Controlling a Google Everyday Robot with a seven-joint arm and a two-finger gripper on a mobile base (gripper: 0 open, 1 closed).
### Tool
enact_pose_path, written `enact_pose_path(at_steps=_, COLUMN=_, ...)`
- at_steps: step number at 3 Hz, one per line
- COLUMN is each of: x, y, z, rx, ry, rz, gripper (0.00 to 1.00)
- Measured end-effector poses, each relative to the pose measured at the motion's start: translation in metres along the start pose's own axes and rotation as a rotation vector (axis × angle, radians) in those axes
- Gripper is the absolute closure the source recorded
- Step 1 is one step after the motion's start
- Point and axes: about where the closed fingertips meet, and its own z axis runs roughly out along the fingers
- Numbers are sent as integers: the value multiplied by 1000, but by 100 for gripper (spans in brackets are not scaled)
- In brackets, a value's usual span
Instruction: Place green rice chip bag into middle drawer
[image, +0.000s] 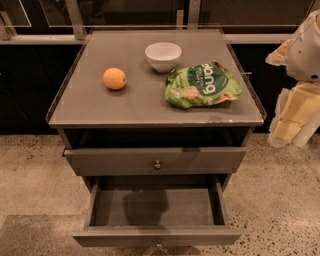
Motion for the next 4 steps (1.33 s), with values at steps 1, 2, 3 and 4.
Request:
enact_pose_path(at_steps=1, x=-10, y=-29, z=14, rx=22, ry=-49, rz=-2, gripper=0)
enact_pose_path(at_steps=2, x=-31, y=-70, z=47, rx=41, ry=-116, rz=-1, gripper=0)
enact_pose_path(at_steps=3, x=-59, y=-107, z=95, rx=42, ry=-169, rz=-10, gripper=0)
enact_pose_path(at_steps=4, x=-86, y=-141, z=145, rx=21, ry=-186, rz=-10, gripper=0)
